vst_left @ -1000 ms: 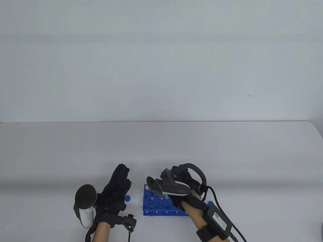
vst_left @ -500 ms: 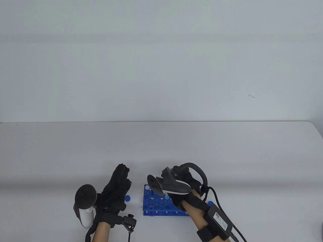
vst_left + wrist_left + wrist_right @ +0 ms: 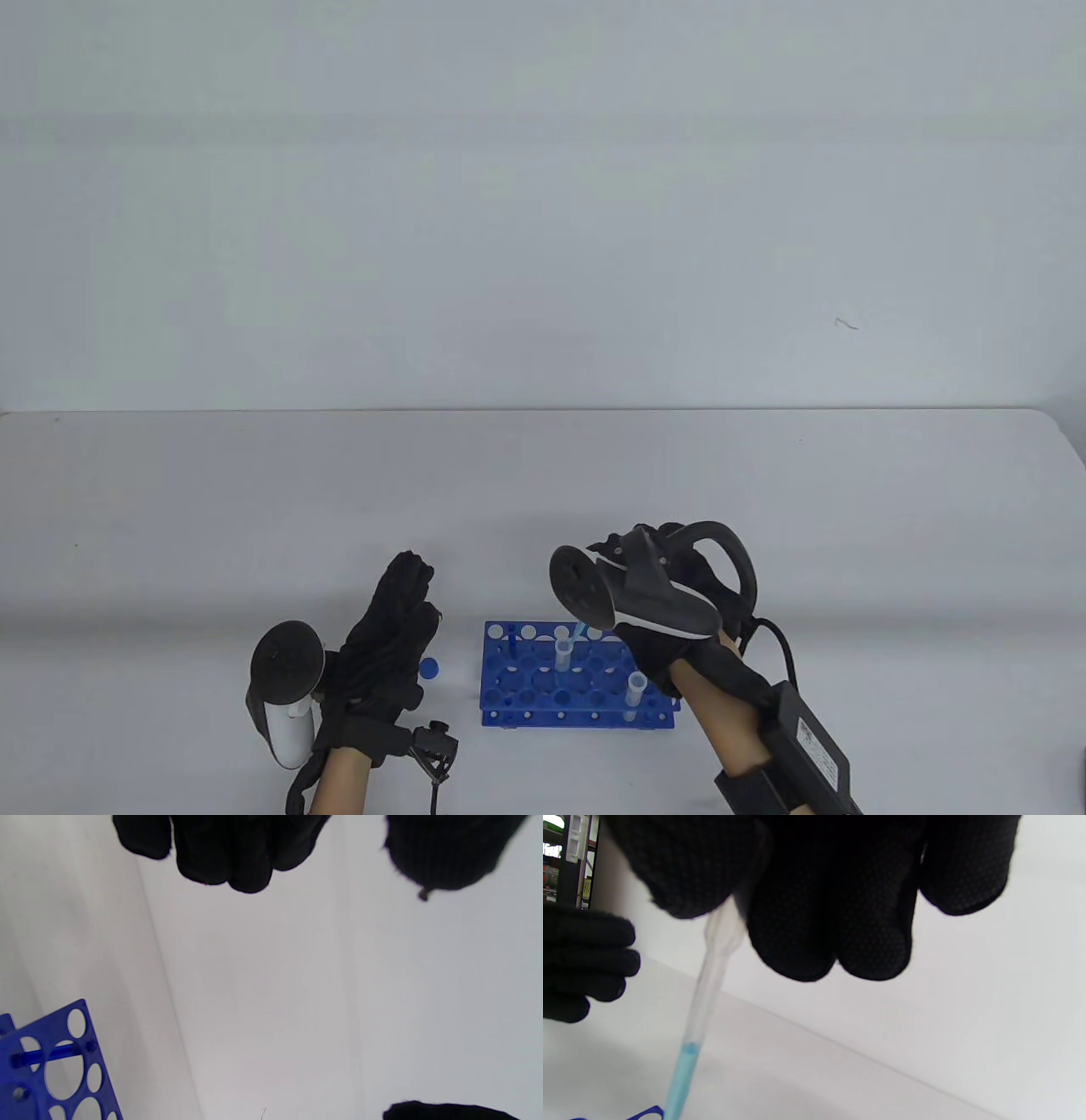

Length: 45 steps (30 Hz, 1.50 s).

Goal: Press a plastic transfer pipette bulb to move liquid between test tubes

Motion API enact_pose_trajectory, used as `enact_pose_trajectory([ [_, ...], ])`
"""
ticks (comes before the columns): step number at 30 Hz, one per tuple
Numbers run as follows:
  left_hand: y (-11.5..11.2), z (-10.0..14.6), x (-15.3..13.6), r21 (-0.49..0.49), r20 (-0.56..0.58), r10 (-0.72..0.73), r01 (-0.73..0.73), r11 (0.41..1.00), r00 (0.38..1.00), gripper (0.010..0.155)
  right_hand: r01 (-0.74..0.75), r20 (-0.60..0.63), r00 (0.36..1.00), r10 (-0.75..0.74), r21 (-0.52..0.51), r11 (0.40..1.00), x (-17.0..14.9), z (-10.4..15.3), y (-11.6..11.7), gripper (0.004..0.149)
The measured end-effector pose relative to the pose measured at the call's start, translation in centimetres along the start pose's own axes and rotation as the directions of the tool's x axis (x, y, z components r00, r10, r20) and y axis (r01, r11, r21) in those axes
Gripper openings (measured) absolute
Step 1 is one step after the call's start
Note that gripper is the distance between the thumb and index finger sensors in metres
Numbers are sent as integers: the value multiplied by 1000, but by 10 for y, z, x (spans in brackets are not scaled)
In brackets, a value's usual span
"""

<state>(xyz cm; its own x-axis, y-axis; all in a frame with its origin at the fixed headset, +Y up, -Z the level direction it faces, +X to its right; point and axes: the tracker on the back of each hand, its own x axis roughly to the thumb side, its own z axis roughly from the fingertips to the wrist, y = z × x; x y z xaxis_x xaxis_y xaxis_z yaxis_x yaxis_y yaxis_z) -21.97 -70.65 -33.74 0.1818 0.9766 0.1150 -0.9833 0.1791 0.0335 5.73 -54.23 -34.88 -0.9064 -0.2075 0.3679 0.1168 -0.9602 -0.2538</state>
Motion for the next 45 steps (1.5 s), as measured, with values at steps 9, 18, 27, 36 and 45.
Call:
enact_pose_trajectory([
  [9,0,0,-1,5,-4,-13,13,1000,1000,93,-24,-17,1000,24,12,1000,-30,30,-19,46],
  [18,-1,0,-1,9,-9,-23,23,1000,1000,93,-10,-12,1000,11,32,999,-35,41,-2,46],
  [27,-1,0,-2,8,-10,-23,23,1000,1000,93,-31,6,1000,31,70,997,-27,38,19,46],
  [36,-2,0,-2,6,-9,-20,20,1000,1000,93,-75,32,997,73,78,994,-15,36,37,46],
  [45,-2,0,-2,6,-9,-21,21,1000,1000,93,-143,59,988,141,29,989,-7,37,46,43],
])
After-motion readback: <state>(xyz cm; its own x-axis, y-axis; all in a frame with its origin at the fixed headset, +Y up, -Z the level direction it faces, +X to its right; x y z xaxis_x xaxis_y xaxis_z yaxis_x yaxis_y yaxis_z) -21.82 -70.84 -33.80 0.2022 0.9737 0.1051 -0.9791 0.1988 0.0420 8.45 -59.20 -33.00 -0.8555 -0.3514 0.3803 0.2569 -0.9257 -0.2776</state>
